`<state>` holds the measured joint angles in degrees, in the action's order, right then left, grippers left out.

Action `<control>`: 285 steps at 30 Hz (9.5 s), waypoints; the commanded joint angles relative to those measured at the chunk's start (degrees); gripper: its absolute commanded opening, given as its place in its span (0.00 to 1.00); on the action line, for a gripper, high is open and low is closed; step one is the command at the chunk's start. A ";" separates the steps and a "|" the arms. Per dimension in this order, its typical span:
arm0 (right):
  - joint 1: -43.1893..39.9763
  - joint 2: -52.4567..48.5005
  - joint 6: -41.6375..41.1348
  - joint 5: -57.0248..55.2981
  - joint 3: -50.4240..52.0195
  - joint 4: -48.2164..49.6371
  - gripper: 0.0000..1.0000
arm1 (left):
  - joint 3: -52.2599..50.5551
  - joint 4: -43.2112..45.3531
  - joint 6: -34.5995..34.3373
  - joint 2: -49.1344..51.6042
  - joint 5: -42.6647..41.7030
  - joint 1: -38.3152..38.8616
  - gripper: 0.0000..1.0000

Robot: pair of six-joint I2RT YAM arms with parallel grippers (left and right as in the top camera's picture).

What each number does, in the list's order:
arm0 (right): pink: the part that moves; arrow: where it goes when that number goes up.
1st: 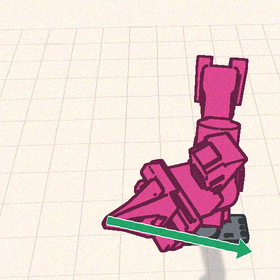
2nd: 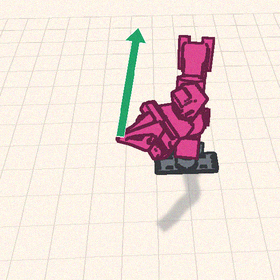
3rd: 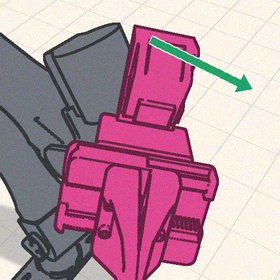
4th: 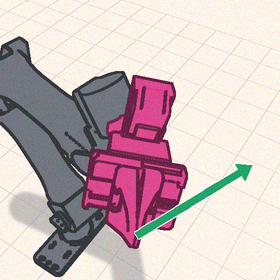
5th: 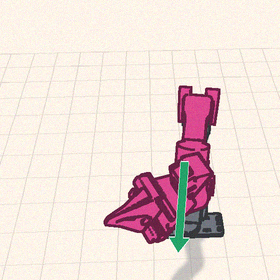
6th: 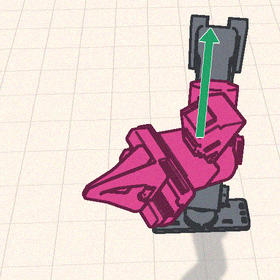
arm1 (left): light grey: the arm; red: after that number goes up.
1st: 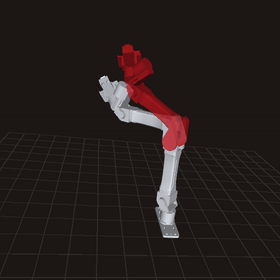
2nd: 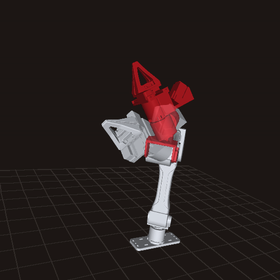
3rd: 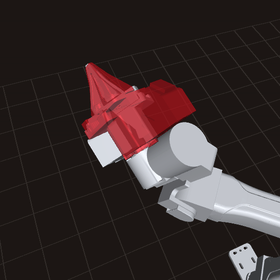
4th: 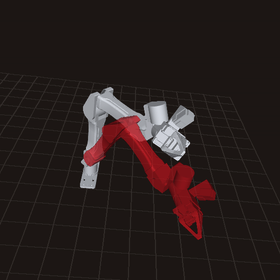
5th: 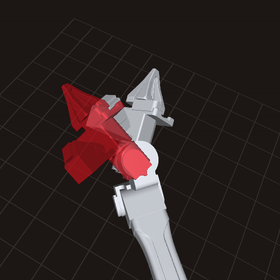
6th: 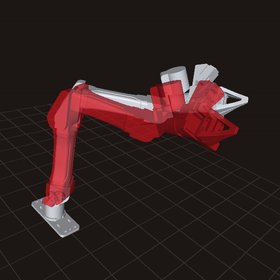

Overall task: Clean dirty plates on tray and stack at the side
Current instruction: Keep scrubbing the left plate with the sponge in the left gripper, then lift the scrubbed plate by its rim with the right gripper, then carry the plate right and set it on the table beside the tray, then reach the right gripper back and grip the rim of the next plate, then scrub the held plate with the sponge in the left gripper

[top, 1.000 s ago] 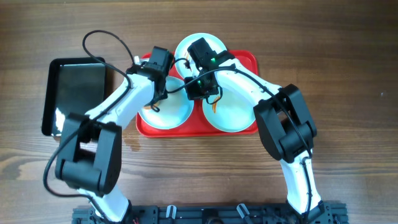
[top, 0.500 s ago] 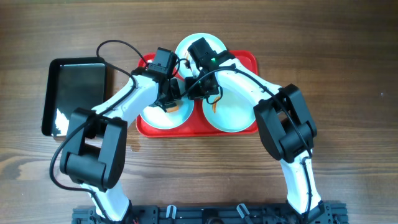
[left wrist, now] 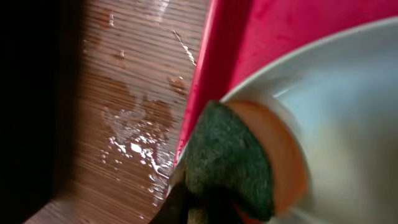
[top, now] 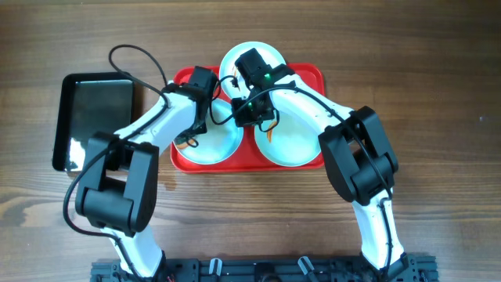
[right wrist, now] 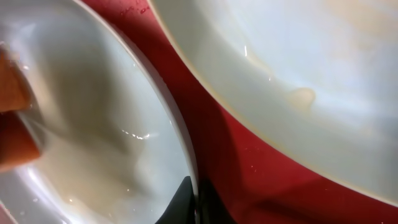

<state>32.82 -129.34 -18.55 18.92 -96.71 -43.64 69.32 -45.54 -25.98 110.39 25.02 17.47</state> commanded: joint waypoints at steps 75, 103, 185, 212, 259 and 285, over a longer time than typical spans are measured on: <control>24.11 18.60 3.17 -81.05 -2.03 -18.36 0.04 | 7.45 -19.85 2.01 -21.09 -28.35 -7.65 0.04; 20.13 22.60 -14.19 -63.14 -1.88 -21.94 0.04 | 7.41 -19.41 2.01 -21.03 -27.91 -7.65 0.04; -14.82 -7.96 6.36 -10.05 -20.17 -4.44 0.43 | 7.39 -15.30 1.99 -21.03 -26.49 -7.58 0.04; -10.10 -10.01 2.93 -6.88 -18.14 -6.32 0.04 | 7.39 -15.52 1.99 -21.03 -26.49 -7.58 0.04; 1.86 -7.63 -5.90 -9.77 -15.52 -21.16 0.05 | 7.39 -13.97 3.30 -10.54 -25.70 -7.58 0.04; 1.44 -6.29 -7.58 -13.44 -15.52 -21.79 0.04 | -5.77 9.42 2.86 -9.81 -37.66 -1.46 0.04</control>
<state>34.33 -136.62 -25.52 8.43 -112.97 -65.63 65.52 -38.24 -23.20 100.18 -9.58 14.41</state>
